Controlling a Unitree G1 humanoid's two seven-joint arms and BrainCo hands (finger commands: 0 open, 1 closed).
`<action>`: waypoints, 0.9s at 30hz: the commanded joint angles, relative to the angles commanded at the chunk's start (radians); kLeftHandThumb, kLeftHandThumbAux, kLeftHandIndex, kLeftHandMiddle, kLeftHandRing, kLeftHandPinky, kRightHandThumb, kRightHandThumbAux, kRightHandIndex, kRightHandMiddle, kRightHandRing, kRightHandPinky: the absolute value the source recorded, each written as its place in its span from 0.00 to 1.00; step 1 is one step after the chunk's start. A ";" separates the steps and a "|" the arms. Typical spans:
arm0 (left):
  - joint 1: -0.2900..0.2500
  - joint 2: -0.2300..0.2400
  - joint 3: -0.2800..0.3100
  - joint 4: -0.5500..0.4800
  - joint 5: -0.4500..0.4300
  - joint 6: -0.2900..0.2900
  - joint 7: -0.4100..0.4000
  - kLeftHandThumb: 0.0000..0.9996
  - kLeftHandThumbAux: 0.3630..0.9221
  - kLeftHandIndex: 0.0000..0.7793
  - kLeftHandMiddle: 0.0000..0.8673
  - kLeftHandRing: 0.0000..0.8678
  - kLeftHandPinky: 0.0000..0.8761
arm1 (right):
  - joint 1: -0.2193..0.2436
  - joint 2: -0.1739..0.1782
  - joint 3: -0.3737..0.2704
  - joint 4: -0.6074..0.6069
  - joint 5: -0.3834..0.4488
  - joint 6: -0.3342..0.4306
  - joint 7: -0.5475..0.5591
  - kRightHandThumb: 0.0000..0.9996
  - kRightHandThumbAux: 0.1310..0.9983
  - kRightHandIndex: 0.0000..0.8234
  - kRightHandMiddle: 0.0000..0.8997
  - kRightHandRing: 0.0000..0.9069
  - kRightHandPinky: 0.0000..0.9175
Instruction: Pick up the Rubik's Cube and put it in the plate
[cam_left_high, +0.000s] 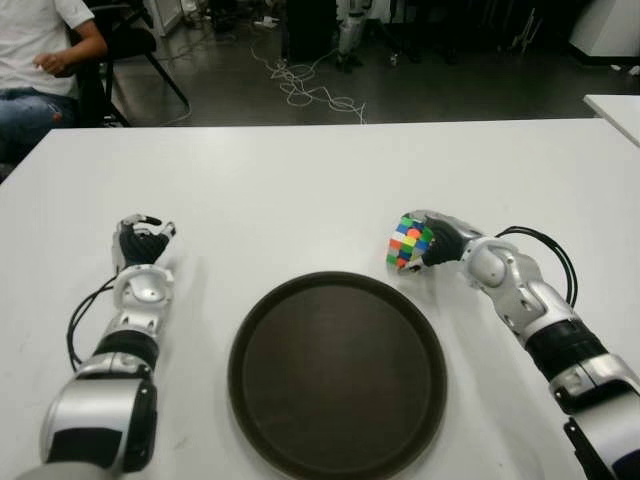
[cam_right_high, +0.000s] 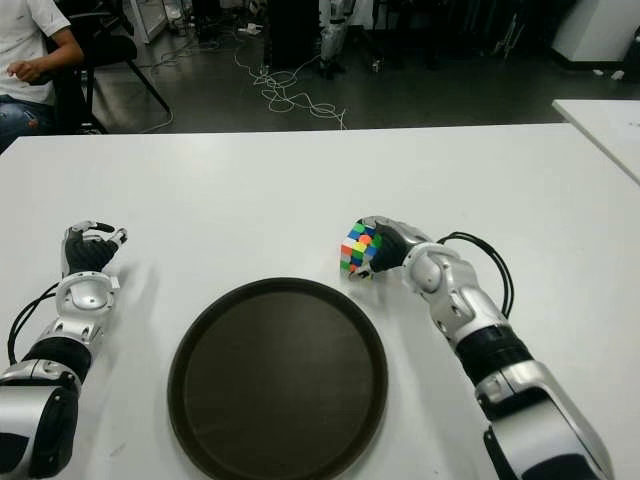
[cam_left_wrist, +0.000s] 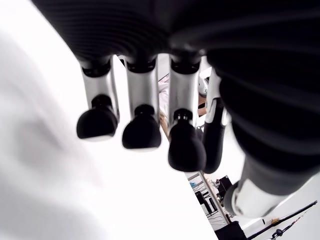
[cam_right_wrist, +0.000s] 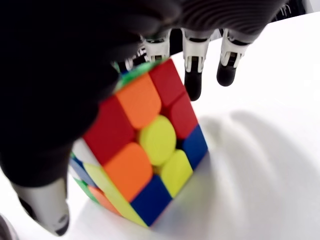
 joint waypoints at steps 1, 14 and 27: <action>0.000 0.000 0.000 0.000 0.000 -0.001 0.000 0.71 0.60 0.57 0.94 0.94 0.93 | -0.001 0.000 0.001 0.001 -0.002 0.003 0.003 0.00 0.68 0.07 0.10 0.09 0.05; 0.003 -0.003 0.005 -0.004 -0.006 -0.002 -0.004 0.71 0.60 0.57 0.94 0.94 0.92 | -0.027 0.005 0.015 0.035 -0.011 0.019 0.006 0.00 0.73 0.07 0.09 0.08 0.03; 0.005 -0.005 0.002 -0.011 -0.001 0.000 0.003 0.71 0.60 0.57 0.94 0.94 0.93 | -0.093 0.037 0.023 0.213 -0.009 -0.022 -0.052 0.00 0.69 0.08 0.10 0.09 0.04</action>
